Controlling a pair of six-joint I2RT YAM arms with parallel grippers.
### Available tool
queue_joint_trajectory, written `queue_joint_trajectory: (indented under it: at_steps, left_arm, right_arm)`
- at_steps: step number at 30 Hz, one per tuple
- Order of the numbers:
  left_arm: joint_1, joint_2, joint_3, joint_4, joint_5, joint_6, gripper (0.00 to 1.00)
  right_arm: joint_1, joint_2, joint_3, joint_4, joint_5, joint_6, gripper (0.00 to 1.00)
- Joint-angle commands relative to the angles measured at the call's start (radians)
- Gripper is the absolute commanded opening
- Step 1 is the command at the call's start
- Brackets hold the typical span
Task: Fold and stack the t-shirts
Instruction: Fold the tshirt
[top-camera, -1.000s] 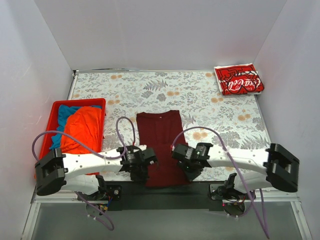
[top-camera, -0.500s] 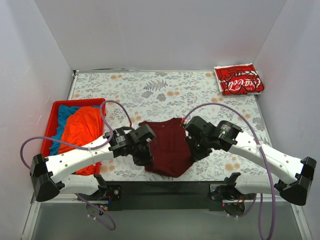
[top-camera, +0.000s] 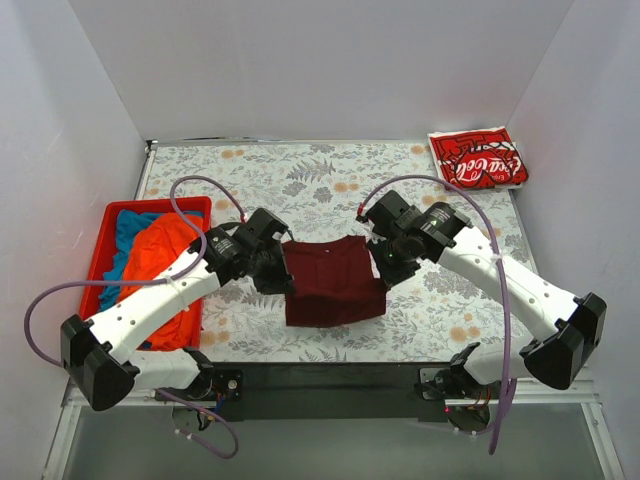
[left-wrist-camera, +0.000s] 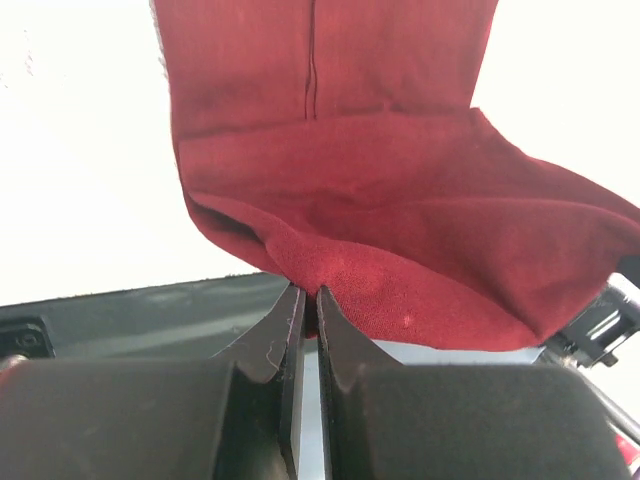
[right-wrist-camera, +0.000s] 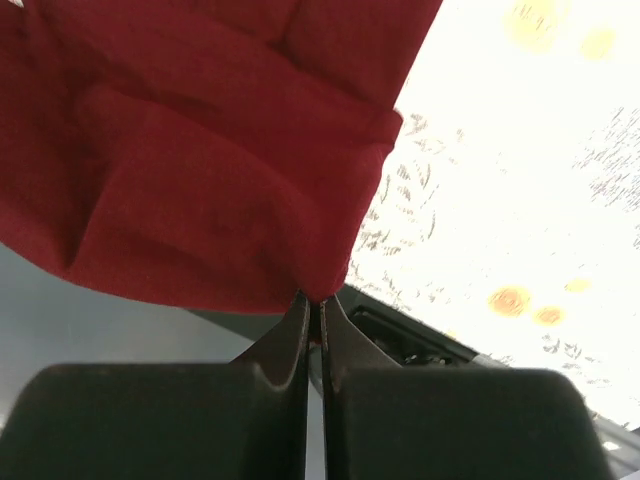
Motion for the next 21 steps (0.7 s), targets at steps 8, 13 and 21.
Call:
queue_joint_trajectory:
  at_steps: [8,13,21]
  left_arm:
    - [0.159,0.061,0.047,0.082,0.058,0.131,0.00]
    - [0.248,0.111,0.051,0.138,0.054,0.170,0.00]
    - [0.351,0.258,0.081,0.243,0.055,0.220,0.00]
  right_arm:
    - [-0.118,0.155,0.194,-0.003,-0.060,-0.154,0.01]
    - [-0.177,0.225,0.235,0.035,-0.105,-0.193,0.01]
    - [-0.275,0.388,0.317,0.096,-0.180,-0.254,0.01]
